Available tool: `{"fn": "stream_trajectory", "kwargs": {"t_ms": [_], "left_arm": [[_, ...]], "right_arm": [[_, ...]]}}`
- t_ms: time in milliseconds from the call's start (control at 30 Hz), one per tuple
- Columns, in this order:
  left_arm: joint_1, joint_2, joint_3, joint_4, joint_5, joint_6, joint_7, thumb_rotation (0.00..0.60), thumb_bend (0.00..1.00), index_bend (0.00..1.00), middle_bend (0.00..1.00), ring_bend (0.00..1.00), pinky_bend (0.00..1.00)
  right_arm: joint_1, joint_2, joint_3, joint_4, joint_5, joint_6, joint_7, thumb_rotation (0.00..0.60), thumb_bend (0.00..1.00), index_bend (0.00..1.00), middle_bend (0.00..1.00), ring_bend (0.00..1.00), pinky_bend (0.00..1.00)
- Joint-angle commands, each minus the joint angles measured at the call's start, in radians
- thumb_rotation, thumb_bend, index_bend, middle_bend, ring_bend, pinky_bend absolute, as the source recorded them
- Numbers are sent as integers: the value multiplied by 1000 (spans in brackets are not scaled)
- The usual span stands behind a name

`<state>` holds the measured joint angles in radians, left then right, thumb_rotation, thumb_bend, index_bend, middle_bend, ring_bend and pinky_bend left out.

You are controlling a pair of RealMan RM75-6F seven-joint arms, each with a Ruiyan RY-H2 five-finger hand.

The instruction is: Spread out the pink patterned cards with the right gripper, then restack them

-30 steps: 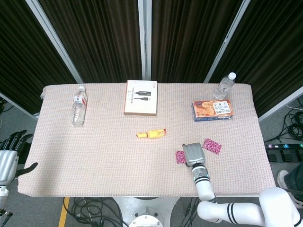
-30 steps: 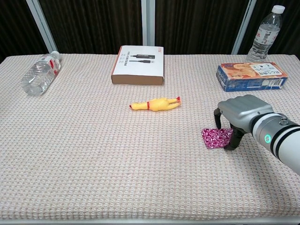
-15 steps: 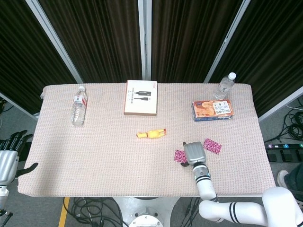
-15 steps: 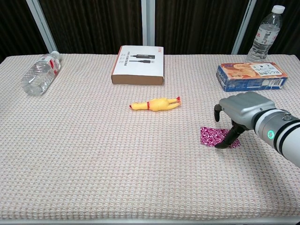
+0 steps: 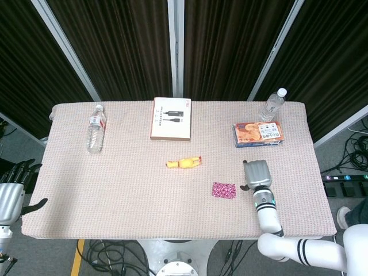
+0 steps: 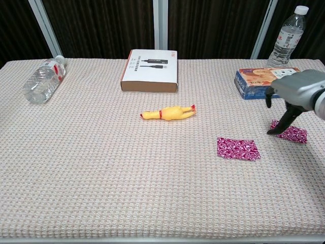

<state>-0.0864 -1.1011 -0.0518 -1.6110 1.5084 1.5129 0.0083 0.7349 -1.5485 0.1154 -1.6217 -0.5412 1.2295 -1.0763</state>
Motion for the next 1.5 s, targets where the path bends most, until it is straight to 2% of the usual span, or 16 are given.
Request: {"fn": "stream_trajectory", "kwargs": {"t_ms": [33, 267, 433, 733, 1033, 1500], "left_arm": [[0, -1, 0, 1, -1, 0, 1, 597, 0, 227, 219, 134, 241], [-1, -3, 0, 2, -3, -3, 7, 597, 0, 227, 219, 134, 241], [-4, -7, 2, 5, -4, -10, 12, 597, 0, 227, 219, 134, 241], [-3, -10, 2, 7, -5, -9, 14, 597, 0, 227, 219, 134, 241], [-5, -12, 3, 9, -7, -14, 17, 595, 0, 227, 219, 134, 241], [-6, -13, 2, 11, -11, -15, 19, 597, 0, 227, 219, 134, 241]], "right_arm": [[-13, 40, 3, 13, 28, -11, 20, 382, 3, 374, 1000, 862, 902], [-56, 50, -8, 104, 4, -77, 151, 390, 4, 387, 1000, 863, 902], [-69, 36, -15, 158, -10, -111, 200, 392, 5, 387, 1000, 863, 902], [-74, 1, -26, 216, -9, -133, 211, 385, 5, 386, 1000, 863, 902], [-73, -27, -13, 284, 2, -178, 236, 386, 4, 387, 1000, 863, 902], [-63, -51, -7, 332, 23, -228, 241, 379, 8, 387, 1000, 863, 903]]}}
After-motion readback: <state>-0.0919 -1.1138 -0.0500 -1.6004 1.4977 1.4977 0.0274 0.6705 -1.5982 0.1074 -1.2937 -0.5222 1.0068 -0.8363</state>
